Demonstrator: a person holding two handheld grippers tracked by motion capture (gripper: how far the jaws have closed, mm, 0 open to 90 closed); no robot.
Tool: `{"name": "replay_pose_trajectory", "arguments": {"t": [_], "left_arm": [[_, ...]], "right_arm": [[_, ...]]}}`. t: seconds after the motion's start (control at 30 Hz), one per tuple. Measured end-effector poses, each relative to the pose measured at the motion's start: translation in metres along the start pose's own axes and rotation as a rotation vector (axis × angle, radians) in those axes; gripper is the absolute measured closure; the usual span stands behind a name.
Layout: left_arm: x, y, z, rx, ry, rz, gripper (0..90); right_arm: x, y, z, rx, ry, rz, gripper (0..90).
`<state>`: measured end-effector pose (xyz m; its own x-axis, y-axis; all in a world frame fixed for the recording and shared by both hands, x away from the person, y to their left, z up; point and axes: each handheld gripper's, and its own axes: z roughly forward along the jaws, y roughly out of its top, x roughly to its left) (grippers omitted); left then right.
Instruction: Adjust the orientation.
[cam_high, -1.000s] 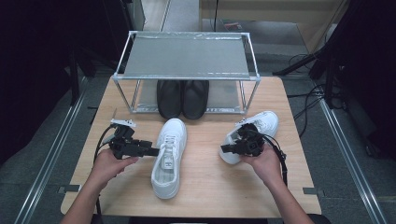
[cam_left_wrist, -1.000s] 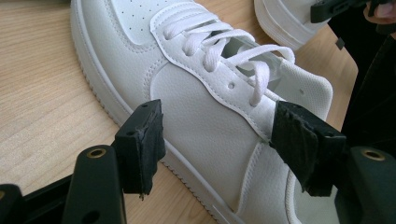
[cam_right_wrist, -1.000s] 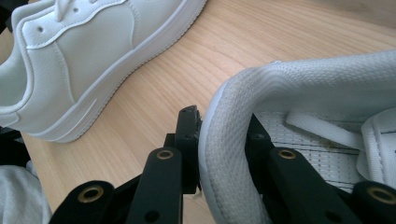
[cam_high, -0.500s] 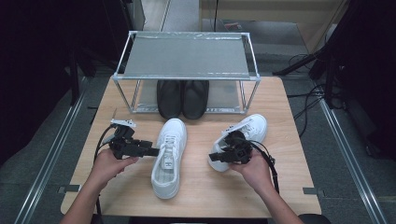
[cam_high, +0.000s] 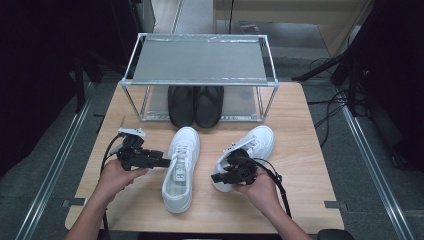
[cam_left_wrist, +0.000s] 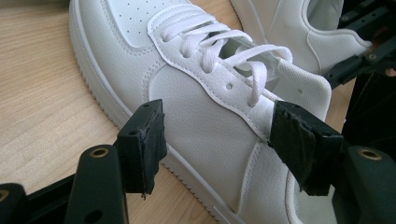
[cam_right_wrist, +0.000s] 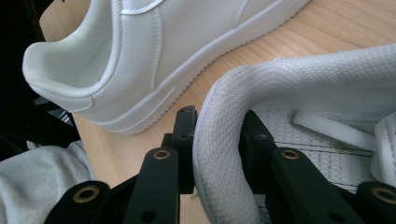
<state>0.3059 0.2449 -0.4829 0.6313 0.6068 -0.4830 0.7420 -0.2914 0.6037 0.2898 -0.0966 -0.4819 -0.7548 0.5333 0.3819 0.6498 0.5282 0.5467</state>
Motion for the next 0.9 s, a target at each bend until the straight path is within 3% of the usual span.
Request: {"name": "replay_pose_trajectory", "arguments": {"t": [0.27, 0.43, 0.57, 0.67, 0.73, 0.77, 0.83, 0.9], "left_arm": [[-0.001, 0.000, 0.000, -0.002, 0.006, 0.000, 35.8], [-0.003, 0.000, -0.002, -0.026, 0.020, 0.015, 41.1], [-0.008, 0.002, -0.005, -0.042, 0.026, 0.040, 46.4], [-0.012, 0.004, -0.009, -0.055, 0.033, 0.052, 53.0], [-0.014, 0.006, -0.012, -0.072, 0.029, 0.052, 59.1], [-0.016, 0.007, -0.013, -0.079, 0.025, 0.056, 61.0], [-0.018, 0.009, -0.014, -0.083, 0.033, 0.067, 64.2], [-0.019, 0.010, -0.013, -0.086, 0.032, 0.066, 65.3]], "right_arm": [[0.008, -0.003, 0.012, 0.000, 0.011, -0.001, 72.4], [0.003, -0.004, 0.011, -0.006, 0.063, 0.013, 63.7], [0.004, -0.001, -0.002, -0.037, 0.030, -0.034, 59.1], [0.001, -0.001, -0.021, -0.100, 0.046, -0.031, 59.7], [-0.001, -0.002, -0.036, -0.136, 0.042, -0.042, 65.3], [-0.002, -0.003, -0.043, -0.151, 0.044, -0.042, 73.7], [-0.006, -0.005, -0.053, -0.173, 0.025, -0.047, 82.0], [-0.010, -0.006, -0.058, -0.190, 0.018, -0.030, 90.0]]}}
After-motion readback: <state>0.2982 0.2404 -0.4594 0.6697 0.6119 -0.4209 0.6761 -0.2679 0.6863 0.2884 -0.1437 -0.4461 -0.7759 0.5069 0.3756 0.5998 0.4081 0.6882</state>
